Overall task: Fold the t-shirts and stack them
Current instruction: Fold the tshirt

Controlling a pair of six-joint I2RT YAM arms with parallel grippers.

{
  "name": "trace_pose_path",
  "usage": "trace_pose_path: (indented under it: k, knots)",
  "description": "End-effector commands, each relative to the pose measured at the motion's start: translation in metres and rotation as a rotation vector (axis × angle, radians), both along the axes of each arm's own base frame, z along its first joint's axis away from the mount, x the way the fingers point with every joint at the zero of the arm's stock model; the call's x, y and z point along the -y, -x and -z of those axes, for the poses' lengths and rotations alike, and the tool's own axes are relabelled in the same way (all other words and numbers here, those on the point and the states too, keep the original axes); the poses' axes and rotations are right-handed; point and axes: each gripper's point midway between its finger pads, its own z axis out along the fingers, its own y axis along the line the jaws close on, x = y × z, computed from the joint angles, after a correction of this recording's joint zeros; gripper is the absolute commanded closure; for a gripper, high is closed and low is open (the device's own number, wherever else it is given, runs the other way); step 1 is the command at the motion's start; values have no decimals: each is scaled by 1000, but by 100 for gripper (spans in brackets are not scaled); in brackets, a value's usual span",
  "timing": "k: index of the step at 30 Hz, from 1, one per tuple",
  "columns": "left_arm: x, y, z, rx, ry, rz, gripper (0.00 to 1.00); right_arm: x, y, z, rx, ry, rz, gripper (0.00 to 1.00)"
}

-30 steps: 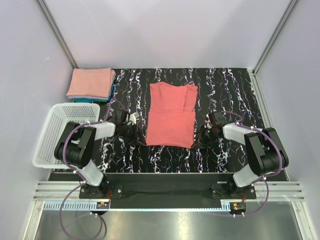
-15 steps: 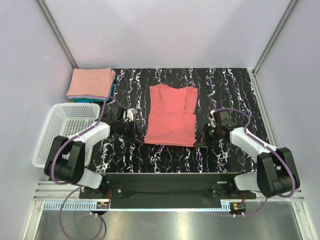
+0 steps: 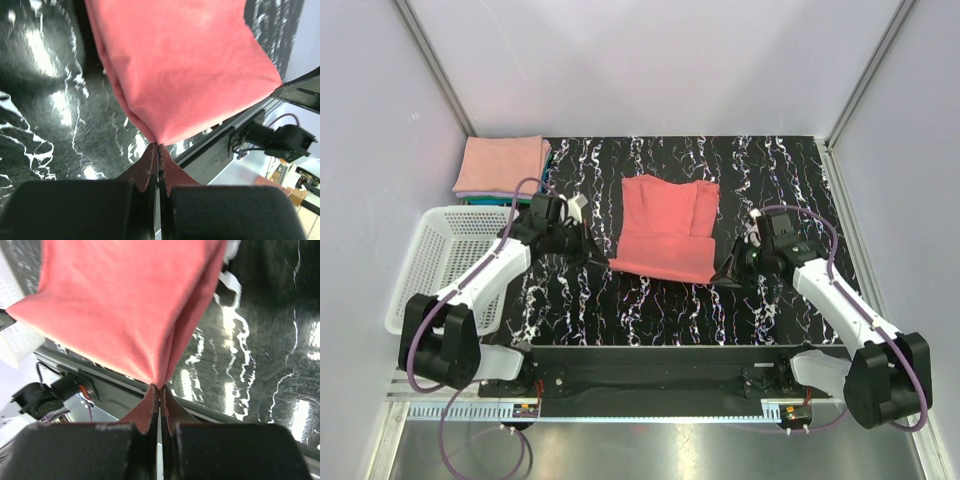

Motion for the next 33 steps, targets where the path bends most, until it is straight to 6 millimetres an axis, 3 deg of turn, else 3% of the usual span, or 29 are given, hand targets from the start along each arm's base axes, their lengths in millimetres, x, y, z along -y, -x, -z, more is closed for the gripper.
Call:
trace_pose_path:
  k: [1,7,9,13,14,17,21,25,29,33]
  knots:
    - [4,-23,-39,111,22,-24,100,0,-18,-30,69,21,7,100]
    - [12,-64,-76,198,21,-24,100,0,-56,-59,140,75,6,100]
    - [13,-76,-80,207,6,-31,100,3,-68,-62,152,111,4,100]
    - [18,-111,-88,246,13,-53,100,1,-116,-72,197,142,-2,100]
    - [24,-128,-93,262,29,-55,100,3,-124,-72,198,148,3,100]
    - [31,-155,-101,286,54,-75,100,13,-157,-75,204,160,25,100]
    - [42,-202,-100,306,68,-100,100,19,-196,-78,222,175,16,100]
    - [49,-236,-102,340,107,-121,100,29,-225,-77,226,147,43,100]
    - [55,-261,-103,383,143,-125,100,36,-246,-75,231,134,62,100]
    - [57,-275,-108,444,183,-145,100,32,-268,-82,274,88,57,100]
